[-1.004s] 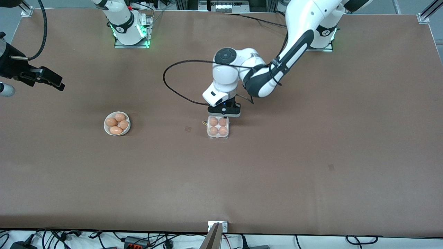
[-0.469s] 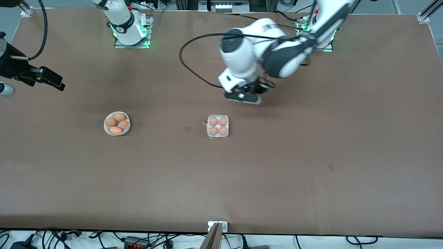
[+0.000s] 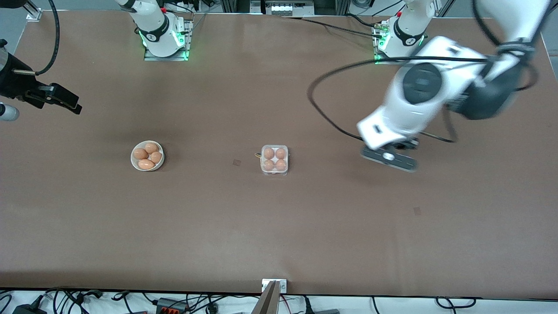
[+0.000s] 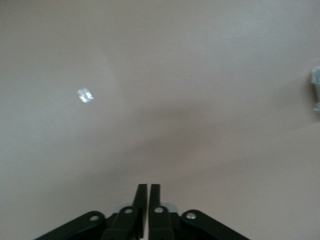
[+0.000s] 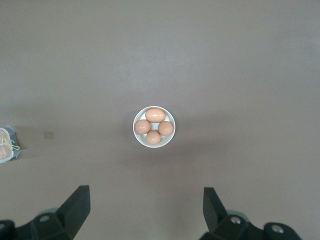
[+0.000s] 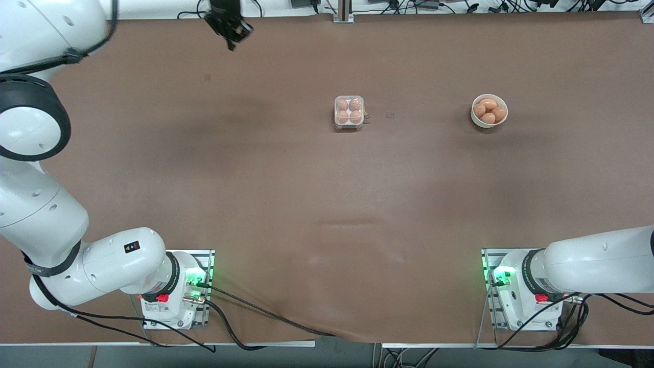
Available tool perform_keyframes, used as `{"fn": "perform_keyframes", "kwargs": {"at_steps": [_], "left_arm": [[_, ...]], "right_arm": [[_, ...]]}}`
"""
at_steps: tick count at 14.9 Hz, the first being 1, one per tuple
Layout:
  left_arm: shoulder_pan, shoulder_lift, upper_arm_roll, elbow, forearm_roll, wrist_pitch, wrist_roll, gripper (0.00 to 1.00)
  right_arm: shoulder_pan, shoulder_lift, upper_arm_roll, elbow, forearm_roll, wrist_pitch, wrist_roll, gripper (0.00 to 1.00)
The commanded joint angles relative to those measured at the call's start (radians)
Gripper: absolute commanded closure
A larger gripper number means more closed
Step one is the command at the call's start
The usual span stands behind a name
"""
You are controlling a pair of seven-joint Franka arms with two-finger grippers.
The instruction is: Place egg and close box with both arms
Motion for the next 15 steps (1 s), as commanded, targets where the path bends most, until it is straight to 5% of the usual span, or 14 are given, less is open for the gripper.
{"fn": "perform_keyframes", "kwargs": {"at_steps": [1, 2, 6, 9, 13, 15], "left_arm": [[0.051, 0.009, -0.022, 0.091, -0.044, -0.067, 0.082, 0.24], [0.082, 0.009, -0.021, 0.104, -0.084, -0.067, 0.088, 0.03], [0.138, 0.005, -0.022, 0.134, -0.102, -0.11, 0.143, 0.0], [0.121, -0.073, 0.057, 0.164, -0.203, -0.13, 0.194, 0.0], [-0.103, -0.259, 0.53, 0.144, -0.531, -0.144, 0.252, 0.0], [-0.195, -0.317, 0.697, 0.098, -0.587, -0.142, 0.292, 0.0]], "right_arm": [[-0.001, -0.007, 0.002, 0.013, -0.005, -0.022, -0.015, 0.0], [-0.001, -0.007, 0.0, 0.013, -0.005, -0.022, -0.016, 0.0], [-0.001, -0.015, -0.001, 0.011, -0.004, -0.032, -0.015, 0.0], [-0.001, -0.013, 0.0, 0.011, -0.004, -0.028, -0.015, 0.0], [0.006, -0.013, 0.0, 0.009, -0.005, -0.031, -0.015, 0.0], [0.005, -0.013, 0.0, 0.008, -0.005, -0.033, -0.015, 0.0]]}}
